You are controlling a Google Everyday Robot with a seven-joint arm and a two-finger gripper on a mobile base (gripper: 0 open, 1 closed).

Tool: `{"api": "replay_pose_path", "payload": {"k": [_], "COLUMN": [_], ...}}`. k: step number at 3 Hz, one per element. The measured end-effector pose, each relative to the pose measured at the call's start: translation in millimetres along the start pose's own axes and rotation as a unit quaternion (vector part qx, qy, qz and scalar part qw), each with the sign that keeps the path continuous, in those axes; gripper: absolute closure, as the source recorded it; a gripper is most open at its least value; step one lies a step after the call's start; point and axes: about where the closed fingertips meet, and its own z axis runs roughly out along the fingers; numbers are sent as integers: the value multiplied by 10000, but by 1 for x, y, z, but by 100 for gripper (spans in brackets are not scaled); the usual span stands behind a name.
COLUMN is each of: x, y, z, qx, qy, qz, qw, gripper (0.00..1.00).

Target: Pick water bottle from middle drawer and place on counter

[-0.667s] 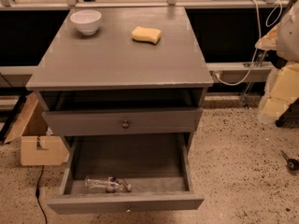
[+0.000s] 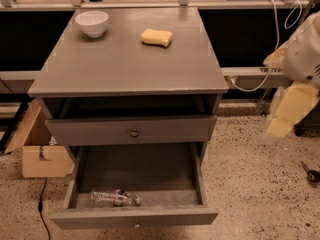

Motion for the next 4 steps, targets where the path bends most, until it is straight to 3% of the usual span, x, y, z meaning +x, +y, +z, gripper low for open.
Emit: {"api": "replay_pose_path", "payload": {"k": [1,2,3,4], "x": [-22,-45,-90,-91], "y": [28,59,90,93], "z": [70,138,205,215], "qx": [-386,-753,-1127,-1165], "qy": [-490,-974,-1608,-1545], "qz": [221,495,662,679], "qw": [9978,9912,9783,9787], "gripper": [0,0,0,0]}}
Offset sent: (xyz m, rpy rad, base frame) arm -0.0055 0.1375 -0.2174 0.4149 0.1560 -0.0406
